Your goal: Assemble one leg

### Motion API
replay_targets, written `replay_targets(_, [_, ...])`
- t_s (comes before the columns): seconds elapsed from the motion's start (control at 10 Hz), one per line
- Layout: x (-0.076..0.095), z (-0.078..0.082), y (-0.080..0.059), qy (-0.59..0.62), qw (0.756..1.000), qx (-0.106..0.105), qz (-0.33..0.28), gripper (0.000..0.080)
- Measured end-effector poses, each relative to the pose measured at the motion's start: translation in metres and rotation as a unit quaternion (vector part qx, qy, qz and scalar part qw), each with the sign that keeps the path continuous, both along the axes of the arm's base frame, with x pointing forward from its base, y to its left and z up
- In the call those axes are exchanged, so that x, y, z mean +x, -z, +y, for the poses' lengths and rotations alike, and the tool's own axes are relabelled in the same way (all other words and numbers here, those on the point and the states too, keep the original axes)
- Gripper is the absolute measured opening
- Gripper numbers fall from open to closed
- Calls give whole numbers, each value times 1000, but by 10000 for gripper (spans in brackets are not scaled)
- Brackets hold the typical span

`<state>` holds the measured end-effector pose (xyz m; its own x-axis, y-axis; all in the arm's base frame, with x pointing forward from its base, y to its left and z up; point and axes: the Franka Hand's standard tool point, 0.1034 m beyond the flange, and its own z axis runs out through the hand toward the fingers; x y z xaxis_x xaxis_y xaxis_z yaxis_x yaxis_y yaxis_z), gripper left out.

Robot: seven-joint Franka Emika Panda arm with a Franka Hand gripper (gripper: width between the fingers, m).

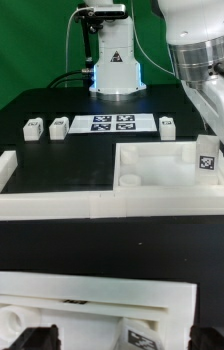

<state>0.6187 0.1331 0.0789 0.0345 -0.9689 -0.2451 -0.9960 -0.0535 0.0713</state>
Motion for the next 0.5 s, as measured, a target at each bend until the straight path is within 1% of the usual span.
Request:
replay_targets(0.3, [-1,-1,1,-11,1000,0,0,649])
replay_targets(0.4, [-4,-14,4,-124,992,6,5,649])
replay_targets(0.5, [1,-18,5,-146,989,4,15,649])
